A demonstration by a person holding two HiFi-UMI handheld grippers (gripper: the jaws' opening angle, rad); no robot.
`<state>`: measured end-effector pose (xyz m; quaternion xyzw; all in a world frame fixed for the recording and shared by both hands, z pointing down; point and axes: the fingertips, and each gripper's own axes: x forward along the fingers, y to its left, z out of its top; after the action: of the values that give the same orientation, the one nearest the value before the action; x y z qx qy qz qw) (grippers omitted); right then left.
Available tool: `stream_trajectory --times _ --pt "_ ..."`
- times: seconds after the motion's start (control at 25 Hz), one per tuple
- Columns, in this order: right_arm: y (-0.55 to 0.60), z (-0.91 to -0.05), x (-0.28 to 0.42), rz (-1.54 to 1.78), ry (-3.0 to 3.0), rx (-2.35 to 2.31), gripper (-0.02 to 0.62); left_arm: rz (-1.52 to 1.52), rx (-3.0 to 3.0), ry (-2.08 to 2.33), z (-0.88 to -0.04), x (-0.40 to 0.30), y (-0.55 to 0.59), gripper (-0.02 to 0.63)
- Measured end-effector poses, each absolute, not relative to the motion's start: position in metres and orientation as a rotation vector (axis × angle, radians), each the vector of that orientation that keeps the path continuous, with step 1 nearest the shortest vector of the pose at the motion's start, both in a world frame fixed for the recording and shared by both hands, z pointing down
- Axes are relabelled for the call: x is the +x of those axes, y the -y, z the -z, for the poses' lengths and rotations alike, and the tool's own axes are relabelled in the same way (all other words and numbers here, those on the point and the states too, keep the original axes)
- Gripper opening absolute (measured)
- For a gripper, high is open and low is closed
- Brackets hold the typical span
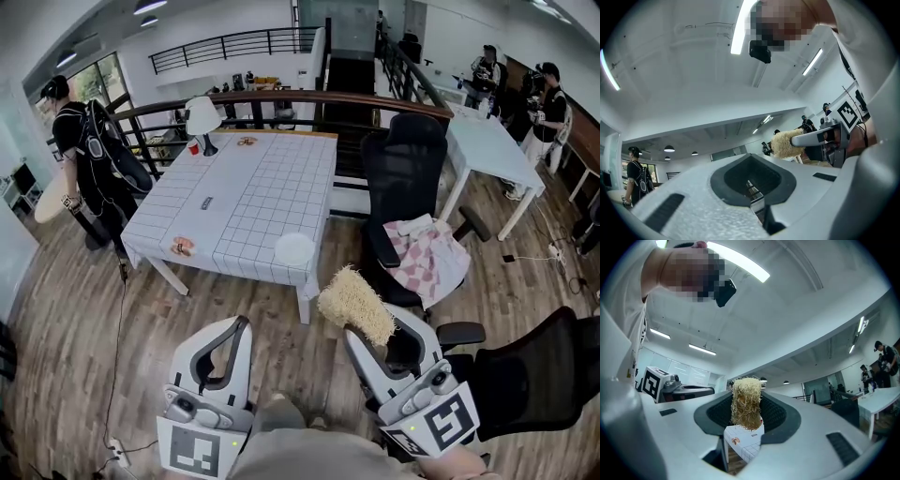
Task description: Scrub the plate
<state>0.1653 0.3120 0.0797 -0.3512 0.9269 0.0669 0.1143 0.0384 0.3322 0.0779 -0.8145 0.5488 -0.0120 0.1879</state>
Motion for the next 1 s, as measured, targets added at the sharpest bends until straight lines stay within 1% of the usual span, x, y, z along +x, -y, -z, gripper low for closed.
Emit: stream_trajectory --times 0.48,1.0 --pt "-0.260 -0.098 0.139 -0.146 -2.741 -1.010 0.156 0.006 -2.287 -1.607 -0.094 0.005 -0.283 0.012" --pt "-0.129 -0.124 0.083 -0.124 -2.794 -1.118 0.156 0.027 -2.410 -1.483 -0.124 -0.034 -0.141 0.012"
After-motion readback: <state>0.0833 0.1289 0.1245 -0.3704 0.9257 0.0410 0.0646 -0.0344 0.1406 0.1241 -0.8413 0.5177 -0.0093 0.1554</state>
